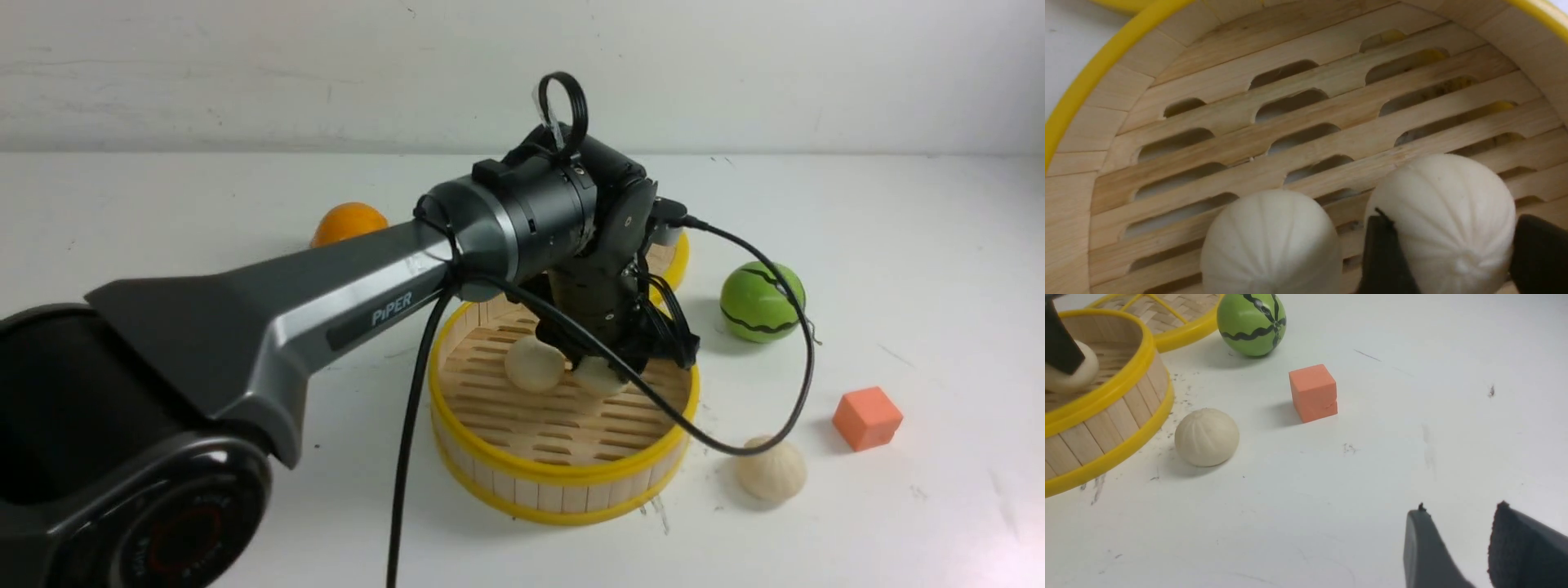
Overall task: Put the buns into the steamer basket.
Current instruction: Use the left arm to put the steamed stuffed bun into the steamer, then use the right arm to grab a steamed stuffed bun
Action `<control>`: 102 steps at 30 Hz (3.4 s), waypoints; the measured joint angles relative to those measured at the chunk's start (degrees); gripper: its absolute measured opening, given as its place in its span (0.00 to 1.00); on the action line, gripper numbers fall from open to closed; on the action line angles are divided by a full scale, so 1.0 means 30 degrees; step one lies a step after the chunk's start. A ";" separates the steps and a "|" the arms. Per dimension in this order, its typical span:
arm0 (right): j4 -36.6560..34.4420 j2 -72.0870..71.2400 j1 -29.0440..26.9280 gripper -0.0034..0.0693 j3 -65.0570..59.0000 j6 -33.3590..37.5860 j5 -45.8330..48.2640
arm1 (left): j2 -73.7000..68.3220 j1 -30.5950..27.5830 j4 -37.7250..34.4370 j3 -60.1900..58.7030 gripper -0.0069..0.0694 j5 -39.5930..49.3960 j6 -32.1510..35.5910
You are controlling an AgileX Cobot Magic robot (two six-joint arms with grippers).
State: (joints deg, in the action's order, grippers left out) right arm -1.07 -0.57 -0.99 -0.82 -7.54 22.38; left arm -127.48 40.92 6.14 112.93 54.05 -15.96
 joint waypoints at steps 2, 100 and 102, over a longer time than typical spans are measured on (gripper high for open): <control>0.0000 0.0000 0.0000 0.38 0.0000 0.0000 0.0000 | -0.0060 0.0000 0.0000 0.0024 0.74 0.0011 -0.0015; -0.2082 2.7079 0.7054 0.07 2.0975 1.0895 1.0800 | 3.7684 0.0122 0.2063 -2.8478 0.07 -0.2275 -0.3595; -0.1590 2.8416 0.7795 0.13 2.1315 0.9891 0.9926 | 3.7684 0.0122 0.2063 -2.8478 0.07 -0.2143 -0.3595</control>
State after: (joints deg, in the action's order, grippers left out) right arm -5.84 84.68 22.39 63.13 22.13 52.16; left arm -14.43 41.29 12.33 27.50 47.62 -26.75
